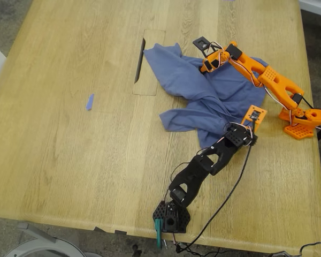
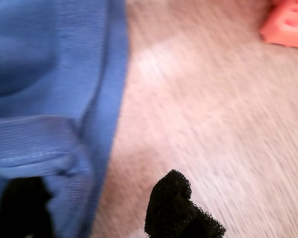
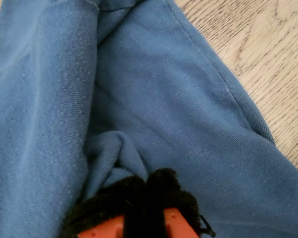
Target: Fold a T-shirt
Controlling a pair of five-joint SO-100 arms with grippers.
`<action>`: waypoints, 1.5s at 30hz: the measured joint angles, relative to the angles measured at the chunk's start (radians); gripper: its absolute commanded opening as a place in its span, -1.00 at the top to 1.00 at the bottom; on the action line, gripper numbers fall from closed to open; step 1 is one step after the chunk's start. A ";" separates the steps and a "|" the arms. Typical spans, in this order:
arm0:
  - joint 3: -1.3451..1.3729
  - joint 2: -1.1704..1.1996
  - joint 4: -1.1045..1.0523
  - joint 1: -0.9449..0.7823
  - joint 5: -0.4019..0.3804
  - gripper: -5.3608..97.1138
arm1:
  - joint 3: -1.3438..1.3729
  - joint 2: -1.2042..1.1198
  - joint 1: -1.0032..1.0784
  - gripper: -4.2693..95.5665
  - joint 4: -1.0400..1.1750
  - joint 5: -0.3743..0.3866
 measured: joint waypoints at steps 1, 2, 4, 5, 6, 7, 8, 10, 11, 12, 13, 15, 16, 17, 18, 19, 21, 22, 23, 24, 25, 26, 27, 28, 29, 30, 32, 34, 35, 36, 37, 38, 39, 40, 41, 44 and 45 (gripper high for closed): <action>-0.023 -0.009 0.020 0.003 0.009 -0.17 | 0.000 0.000 0.000 0.91 0.000 0.000; -0.044 -0.020 0.038 0.006 0.018 -0.22 | 0.000 0.000 0.000 0.91 0.000 0.002; -0.094 -0.038 0.080 0.011 0.031 -0.32 | 0.000 0.000 0.000 0.91 0.000 0.005; -0.118 -0.048 0.101 0.012 0.037 -0.34 | -0.002 0.000 0.000 0.91 0.000 0.005; -0.146 -0.058 0.126 0.012 0.041 -0.37 | -0.002 0.000 0.000 0.91 0.000 0.003; -0.175 -0.069 0.147 0.012 0.048 -0.39 | -0.002 0.000 -0.002 0.91 0.000 0.002; -0.207 -0.083 0.169 0.012 0.051 -0.42 | -0.002 0.000 -0.003 0.91 0.000 0.002; -0.272 -0.114 0.212 0.012 0.063 -0.47 | -0.002 0.000 -0.006 0.91 0.002 0.002; -0.304 -0.130 0.235 0.012 0.067 -0.50 | -0.002 0.002 -0.008 0.91 0.002 0.000; -0.334 -0.146 0.255 0.012 0.072 -0.52 | -0.002 0.002 -0.009 0.91 0.003 0.000; -0.367 -0.166 0.273 0.012 0.077 -0.55 | -0.002 0.002 -0.009 0.91 0.005 0.000; -0.410 -0.198 0.298 0.012 0.084 -0.56 | -0.002 0.002 -0.015 0.91 0.006 0.000; -0.430 -0.215 0.310 0.012 0.089 -0.57 | -0.005 0.002 -0.018 0.91 0.006 0.000; -0.454 -0.235 0.324 0.012 0.094 -0.57 | -0.005 0.002 -0.020 0.91 0.006 0.000; -0.477 -0.255 0.337 0.012 0.095 -0.58 | -0.006 0.002 -0.023 0.91 0.006 0.000; -0.502 -0.276 0.356 0.012 0.098 -0.60 | -0.006 0.002 -0.025 0.91 0.006 0.000; -0.545 -0.314 0.388 0.012 0.107 -0.61 | -0.006 0.002 -0.025 0.91 0.006 0.000; -0.557 -0.331 0.400 0.014 0.112 -0.61 | -0.006 0.002 -0.025 0.91 0.006 0.000; -0.566 -0.341 0.411 0.020 0.115 -0.62 | -0.006 0.002 -0.028 0.91 0.008 0.000; -0.575 -0.347 0.423 0.023 0.118 -0.63 | -0.006 0.002 -0.029 0.91 0.008 0.000; -0.583 -0.353 0.433 0.028 0.123 -0.63 | -0.006 0.002 -0.029 0.91 0.009 0.000; -0.591 -0.357 0.440 0.029 0.129 -0.64 | -0.006 0.002 -0.031 0.91 0.011 0.000; -0.598 -0.364 0.445 0.031 0.133 -0.64 | -0.006 0.002 -0.031 0.91 0.011 0.000; -0.604 -0.371 0.453 0.031 0.137 -0.65 | -0.006 0.002 -0.032 0.91 0.011 0.000; -0.611 -0.376 0.459 0.029 0.141 -0.65 | -0.006 0.002 -0.032 0.91 0.011 0.000; -0.615 -0.382 0.465 0.026 0.146 -0.65 | -0.006 0.002 -0.032 0.91 0.011 0.000; -0.626 -0.396 0.474 0.014 0.158 -0.65 | -0.006 0.002 -0.032 0.91 0.011 0.000; -0.638 -0.411 0.479 0.006 0.172 -0.65 | -0.006 0.002 -0.032 0.91 0.011 0.000; -0.644 -0.417 0.480 0.006 0.183 -0.65 | -0.006 0.002 -0.034 0.91 0.011 0.000; -0.647 -0.422 0.480 -0.003 0.190 -0.65 | -0.006 0.002 -0.035 0.91 0.011 0.000; -0.652 -0.428 0.483 -0.011 0.196 -0.65 | -0.006 0.002 -0.037 0.91 0.011 0.000; -0.655 -0.433 0.486 -0.017 0.204 -0.65 | -0.006 0.002 -0.037 0.91 0.011 0.000; -0.663 -0.439 0.489 -0.025 0.210 -0.65 | -0.006 0.002 -0.038 0.91 0.011 0.000; -0.667 -0.445 0.492 -0.029 0.216 -0.65 | -0.006 0.002 -0.038 0.91 0.011 0.000; -0.667 -0.449 0.494 -0.032 0.222 -0.65 | -0.006 0.002 -0.038 0.91 0.011 0.000; -0.669 -0.463 0.505 -0.037 0.241 -0.65 | -0.006 0.002 -0.038 0.91 0.011 0.000; -0.669 -0.468 0.508 -0.037 0.245 -0.65 | -0.006 0.002 -0.038 0.91 0.011 0.000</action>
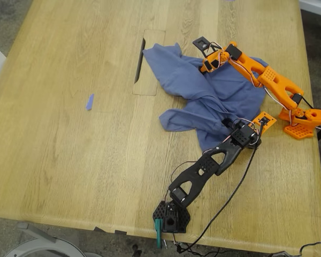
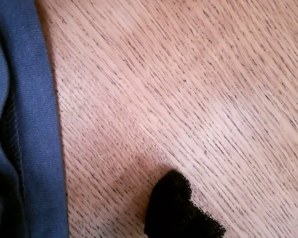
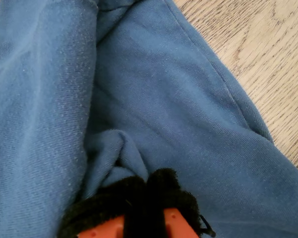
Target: Fold a T-shirt
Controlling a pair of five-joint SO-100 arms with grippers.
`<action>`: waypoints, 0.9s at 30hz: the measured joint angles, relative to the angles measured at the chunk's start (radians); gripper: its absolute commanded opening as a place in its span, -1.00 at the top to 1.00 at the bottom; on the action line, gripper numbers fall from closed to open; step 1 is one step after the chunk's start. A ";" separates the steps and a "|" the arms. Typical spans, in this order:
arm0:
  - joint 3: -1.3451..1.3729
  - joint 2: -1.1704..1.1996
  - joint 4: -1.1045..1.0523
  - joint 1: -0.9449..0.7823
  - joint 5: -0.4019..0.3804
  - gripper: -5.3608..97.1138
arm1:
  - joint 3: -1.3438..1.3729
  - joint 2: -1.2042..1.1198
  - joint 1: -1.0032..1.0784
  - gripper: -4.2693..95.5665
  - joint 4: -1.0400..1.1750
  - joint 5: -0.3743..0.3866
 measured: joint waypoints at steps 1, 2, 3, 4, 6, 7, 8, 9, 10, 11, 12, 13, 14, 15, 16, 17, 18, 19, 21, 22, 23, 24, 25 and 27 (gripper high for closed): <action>0.000 -0.003 0.002 0.000 0.005 -0.65 | 0.000 0.000 0.000 0.91 0.000 0.000; 0.000 -0.006 0.002 0.000 0.009 -0.65 | 0.000 0.000 0.000 0.91 0.000 0.000; -0.002 -0.006 0.002 0.000 0.014 -0.65 | 0.000 0.000 0.000 0.91 0.000 0.000; -0.002 -0.008 0.002 -0.005 0.021 -0.65 | 0.000 0.000 0.000 0.91 0.002 0.000; -0.003 -0.014 -0.002 -0.015 0.038 -0.65 | 0.000 0.003 0.000 0.91 0.002 0.000; -0.003 -0.015 -0.003 -0.017 0.043 -0.65 | 0.000 0.005 -0.002 0.91 0.002 0.000; -0.003 -0.015 -0.005 -0.020 0.048 -0.64 | 0.000 0.006 -0.003 0.91 0.002 0.000; -0.003 -0.017 -0.005 -0.025 0.052 -0.62 | 0.000 0.008 -0.003 0.91 0.002 0.000; -0.003 -0.017 -0.005 -0.028 0.055 -0.61 | 0.000 0.008 -0.003 0.91 0.002 0.000; -0.003 -0.017 -0.006 -0.032 0.060 -0.59 | 0.000 0.008 -0.003 0.91 0.002 0.000; -0.005 -0.018 -0.006 -0.038 0.064 -0.57 | 0.000 0.008 -0.003 0.91 0.003 0.000; -0.005 -0.018 -0.006 -0.044 0.067 -0.56 | 0.000 0.008 -0.003 0.91 0.005 0.000; -0.005 -0.020 0.000 -0.052 0.069 -0.54 | 0.000 0.008 -0.003 0.91 0.005 0.000; -0.005 -0.020 0.008 -0.060 0.069 -0.52 | 0.000 0.008 -0.003 0.91 0.005 0.000; -0.005 -0.020 0.011 -0.066 0.069 -0.51 | 0.000 0.008 -0.003 0.91 0.005 0.000; -0.005 -0.020 0.011 -0.075 0.071 -0.49 | 0.000 0.008 -0.006 0.91 0.005 0.000; -0.005 -0.021 0.011 -0.081 0.072 -0.48 | 0.000 0.008 -0.008 0.91 0.005 0.000; -0.005 -0.021 0.011 -0.087 0.075 -0.47 | 0.000 0.008 -0.008 0.91 0.005 0.000; -0.005 -0.021 0.011 -0.097 0.077 -0.44 | 0.000 0.008 -0.008 0.91 0.005 0.000; -0.005 -0.021 0.011 -0.098 0.080 -0.39 | 0.000 0.008 -0.008 0.91 0.005 0.000; -0.005 -0.021 0.011 -0.101 0.086 -0.35 | 0.000 0.008 -0.009 0.91 0.005 0.000; -0.005 -0.021 0.014 -0.106 0.091 -0.29 | 0.000 0.008 -0.009 0.91 0.005 0.000; -0.005 -0.021 0.018 -0.109 0.098 -0.25 | 0.000 0.008 -0.009 0.91 0.005 0.000; -0.005 -0.021 0.020 -0.117 0.110 -0.20 | 0.000 0.008 -0.009 0.91 0.005 0.000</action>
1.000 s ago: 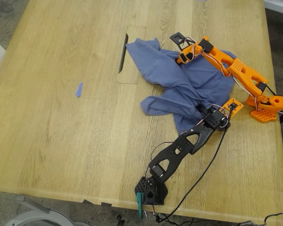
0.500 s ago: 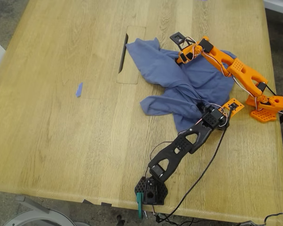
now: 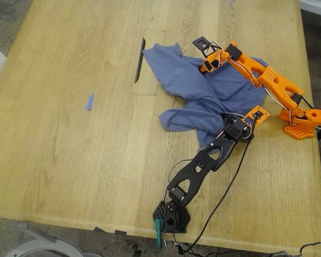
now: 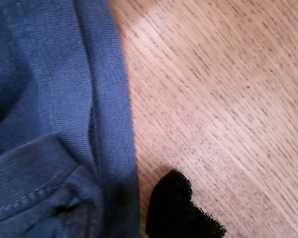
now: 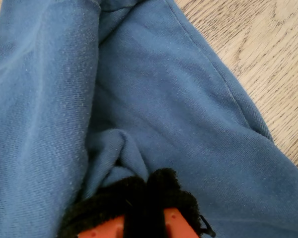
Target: Fold a T-shirt
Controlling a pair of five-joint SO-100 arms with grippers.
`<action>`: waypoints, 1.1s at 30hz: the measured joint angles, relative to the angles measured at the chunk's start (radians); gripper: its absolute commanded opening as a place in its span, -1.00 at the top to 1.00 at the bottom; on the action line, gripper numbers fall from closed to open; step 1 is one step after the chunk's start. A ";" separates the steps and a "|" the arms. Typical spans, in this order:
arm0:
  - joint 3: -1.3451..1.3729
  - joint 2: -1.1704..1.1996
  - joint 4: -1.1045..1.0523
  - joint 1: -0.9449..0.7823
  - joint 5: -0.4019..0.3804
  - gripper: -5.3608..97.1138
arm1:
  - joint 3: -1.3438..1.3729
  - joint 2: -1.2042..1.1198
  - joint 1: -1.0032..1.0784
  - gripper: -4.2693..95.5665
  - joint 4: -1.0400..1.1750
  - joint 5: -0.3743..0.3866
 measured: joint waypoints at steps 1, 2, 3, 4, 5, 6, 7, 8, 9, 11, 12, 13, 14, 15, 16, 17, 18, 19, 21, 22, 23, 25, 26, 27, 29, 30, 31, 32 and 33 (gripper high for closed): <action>0.000 0.000 0.002 -0.005 0.005 -0.17 | 0.000 0.000 0.000 0.91 0.000 0.000; 0.000 0.000 0.006 -0.008 0.009 -0.16 | 0.000 0.000 0.000 0.91 0.000 0.000; 0.000 0.000 0.011 -0.011 0.012 -0.14 | 0.000 0.000 0.000 0.91 0.000 0.000; 0.000 0.000 0.014 -0.014 0.017 -0.13 | 0.000 0.000 0.000 0.91 0.000 0.000; 0.000 0.002 0.017 -0.015 0.021 -0.10 | 0.000 0.000 0.000 0.91 0.000 0.000; 0.000 0.002 0.018 -0.017 0.025 -0.07 | 0.000 0.000 0.000 0.91 0.000 0.000; 0.000 0.002 0.018 -0.017 0.031 -0.03 | 0.000 0.000 0.000 0.91 0.000 0.000; 0.000 0.002 0.018 -0.017 0.038 -0.01 | 0.000 0.000 0.000 0.91 0.000 0.000; 0.000 0.002 0.018 -0.018 0.046 0.00 | 0.000 0.000 0.000 0.91 0.000 0.000; 0.000 0.002 0.018 -0.028 0.058 0.02 | 0.000 0.000 0.000 0.91 0.000 0.000; 0.000 0.002 0.018 -0.032 0.061 0.02 | 0.000 0.000 0.000 0.91 0.000 0.000; 0.000 0.002 0.021 -0.034 0.064 0.03 | 0.000 0.000 0.000 0.91 0.000 0.000; 0.000 0.002 0.025 -0.035 0.069 0.05 | 0.000 0.000 0.000 0.91 0.000 0.000; 0.000 0.002 0.025 -0.035 0.074 0.07 | 0.000 0.000 0.000 0.91 0.000 0.000; 0.000 0.002 0.025 -0.035 0.077 0.10 | 0.000 0.002 0.000 0.91 0.000 0.000; 0.000 0.002 0.025 -0.038 0.083 0.12 | 0.000 0.002 0.000 0.91 0.000 0.000; 0.000 0.002 0.025 -0.043 0.092 0.15 | 0.000 0.003 0.000 0.91 0.000 0.000; 0.000 -0.005 0.025 -0.046 0.098 0.18 | 0.000 0.006 0.000 0.91 0.000 0.000; 0.000 -0.015 0.025 -0.052 0.110 0.23 | 0.000 0.008 0.000 0.91 0.000 0.000; 0.000 -0.020 0.025 -0.054 0.107 0.25 | 0.000 0.008 0.000 0.91 0.000 0.000; 0.000 -0.025 0.025 -0.057 0.109 0.27 | 0.000 0.008 0.000 0.91 0.000 0.000; 0.000 -0.029 0.028 -0.064 0.117 0.32 | 0.000 0.008 0.000 0.91 0.000 0.000; 0.000 -0.032 0.028 -0.066 0.121 0.35 | 0.000 0.008 0.000 0.91 0.000 0.000; 0.000 -0.035 0.028 -0.071 0.126 0.37 | 0.000 0.008 0.000 0.91 0.000 0.000; -0.002 -0.040 0.028 -0.077 0.130 0.42 | 0.000 0.008 0.000 0.91 0.000 0.000; -0.002 -0.040 0.028 -0.080 0.137 0.45 | 0.000 0.008 0.000 0.91 0.002 0.000; -0.002 -0.040 0.028 -0.083 0.141 0.48 | 0.000 0.008 0.000 0.91 0.002 0.000; -0.002 -0.040 0.028 -0.089 0.144 0.52 | 0.000 0.008 0.000 0.91 0.002 0.000; -0.002 -0.040 0.028 -0.094 0.146 0.58 | 0.000 0.008 0.000 0.91 0.005 0.000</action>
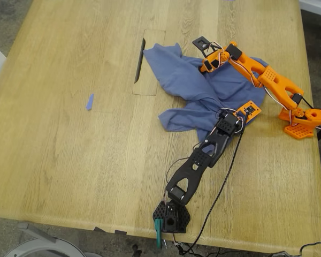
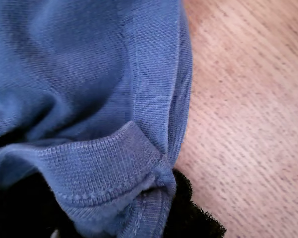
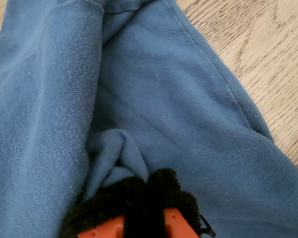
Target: Fold a T-shirt
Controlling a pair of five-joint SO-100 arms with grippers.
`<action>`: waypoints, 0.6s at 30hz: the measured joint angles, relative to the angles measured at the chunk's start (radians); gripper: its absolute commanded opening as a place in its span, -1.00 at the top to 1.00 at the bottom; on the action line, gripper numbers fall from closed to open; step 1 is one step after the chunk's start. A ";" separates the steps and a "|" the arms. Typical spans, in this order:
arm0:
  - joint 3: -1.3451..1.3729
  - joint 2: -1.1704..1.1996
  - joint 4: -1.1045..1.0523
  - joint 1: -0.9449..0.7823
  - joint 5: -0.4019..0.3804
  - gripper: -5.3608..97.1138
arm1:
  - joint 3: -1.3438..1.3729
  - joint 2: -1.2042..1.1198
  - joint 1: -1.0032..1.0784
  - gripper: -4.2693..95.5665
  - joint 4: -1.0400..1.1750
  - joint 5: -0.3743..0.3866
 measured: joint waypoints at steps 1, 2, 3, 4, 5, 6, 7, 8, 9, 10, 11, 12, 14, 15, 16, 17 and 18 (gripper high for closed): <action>0.000 0.000 0.000 -0.005 0.002 0.62 | 0.000 0.002 0.000 0.91 0.006 0.000; 0.000 0.000 0.000 -0.011 0.002 0.67 | 0.000 0.002 0.000 0.91 0.009 0.000; -0.002 0.000 0.000 -0.017 0.002 0.70 | 0.000 0.002 0.000 0.91 0.012 0.000; -0.003 0.000 -0.002 -0.025 0.002 0.74 | 0.000 0.006 0.002 0.91 0.015 0.000; -0.006 0.000 -0.002 -0.032 0.002 0.79 | 0.000 0.012 0.003 0.91 0.020 0.000; -0.011 0.000 -0.002 -0.037 0.002 0.85 | 0.000 0.018 0.003 0.91 0.021 0.000; -0.015 -0.003 -0.002 -0.043 0.002 0.89 | 0.000 0.026 0.003 0.91 0.025 0.000; -0.021 -0.003 -0.002 -0.046 -0.005 0.89 | 0.000 0.031 0.003 0.91 0.031 0.000; -0.028 -0.003 -0.002 -0.051 -0.012 0.89 | 0.000 0.034 0.003 0.91 0.031 0.000; -0.037 -0.009 0.000 -0.055 -0.020 0.89 | 0.000 0.038 0.003 0.91 0.035 0.000; -0.054 -0.014 0.011 -0.057 -0.026 0.89 | 0.000 0.040 0.003 0.91 0.040 0.000; -0.075 -0.017 0.026 -0.060 -0.031 0.89 | 0.000 0.040 0.003 0.91 0.043 0.000; -0.138 -0.018 0.071 -0.067 -0.037 0.89 | 0.000 0.052 0.003 0.91 0.055 0.000; -0.172 -0.018 0.098 -0.072 -0.038 0.89 | 0.000 0.060 0.003 0.91 0.061 0.000; -0.202 -0.021 0.129 -0.077 -0.040 0.89 | 0.000 0.071 0.003 0.91 0.067 0.000; -0.230 -0.025 0.163 -0.083 -0.041 0.89 | 0.000 0.080 0.003 0.91 0.075 0.000; -0.282 -0.040 0.201 -0.092 -0.043 0.89 | 0.000 0.089 0.003 0.91 0.080 0.000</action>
